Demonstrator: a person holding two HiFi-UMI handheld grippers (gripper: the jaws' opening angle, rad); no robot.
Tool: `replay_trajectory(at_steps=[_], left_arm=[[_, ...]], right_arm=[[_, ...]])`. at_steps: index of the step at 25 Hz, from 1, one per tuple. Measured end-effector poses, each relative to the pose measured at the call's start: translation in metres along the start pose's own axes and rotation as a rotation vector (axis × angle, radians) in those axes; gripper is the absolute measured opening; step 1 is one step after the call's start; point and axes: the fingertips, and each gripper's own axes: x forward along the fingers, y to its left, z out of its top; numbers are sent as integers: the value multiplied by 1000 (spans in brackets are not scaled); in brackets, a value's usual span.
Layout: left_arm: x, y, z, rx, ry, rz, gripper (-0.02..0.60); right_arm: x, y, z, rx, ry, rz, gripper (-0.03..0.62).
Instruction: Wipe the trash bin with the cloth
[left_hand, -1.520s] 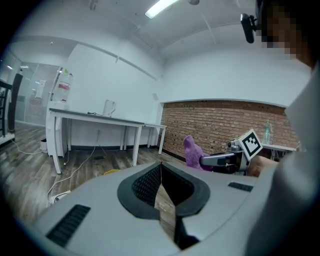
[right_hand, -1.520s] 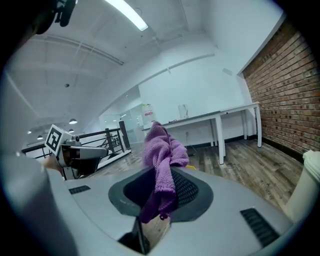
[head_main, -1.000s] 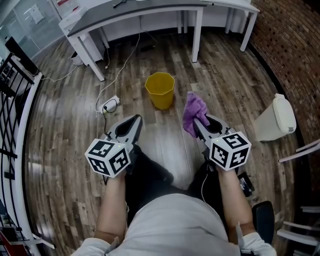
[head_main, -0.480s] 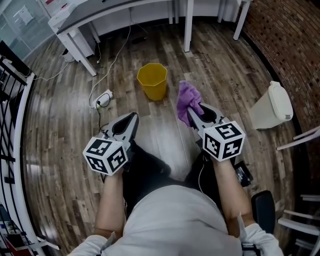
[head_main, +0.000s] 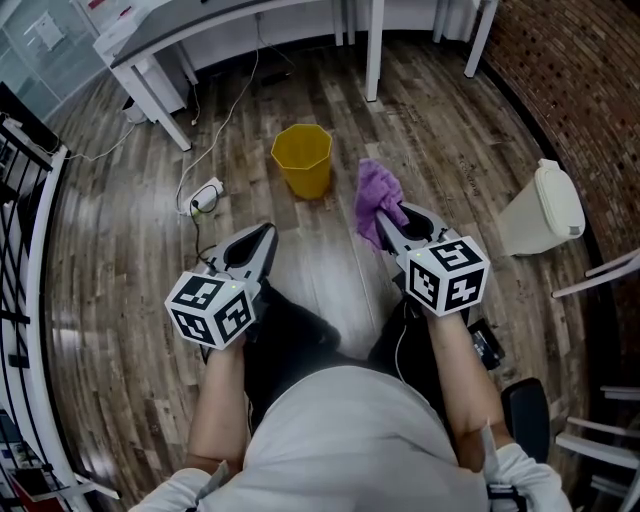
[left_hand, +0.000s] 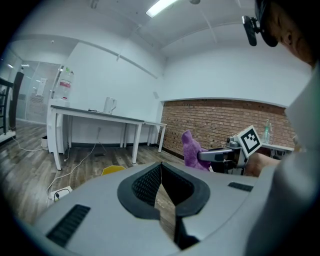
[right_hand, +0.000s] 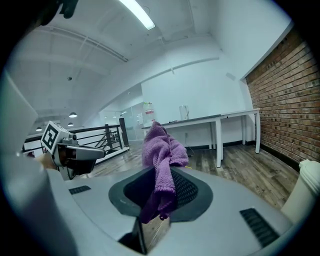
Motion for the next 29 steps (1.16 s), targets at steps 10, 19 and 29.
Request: replay_trajectory(at_steps=[10, 19, 29], left_arm=[[2, -3, -4, -5, 10, -11, 6], [5, -10, -8, -8, 21, -23, 5], [6, -13, -11, -5, 24, -30, 6]], right_arm=[[1, 1, -4, -16, 10, -4, 86], [-1, 3, -9, -9, 13, -2, 81], [1, 9, -14, -15, 9, 6, 78]])
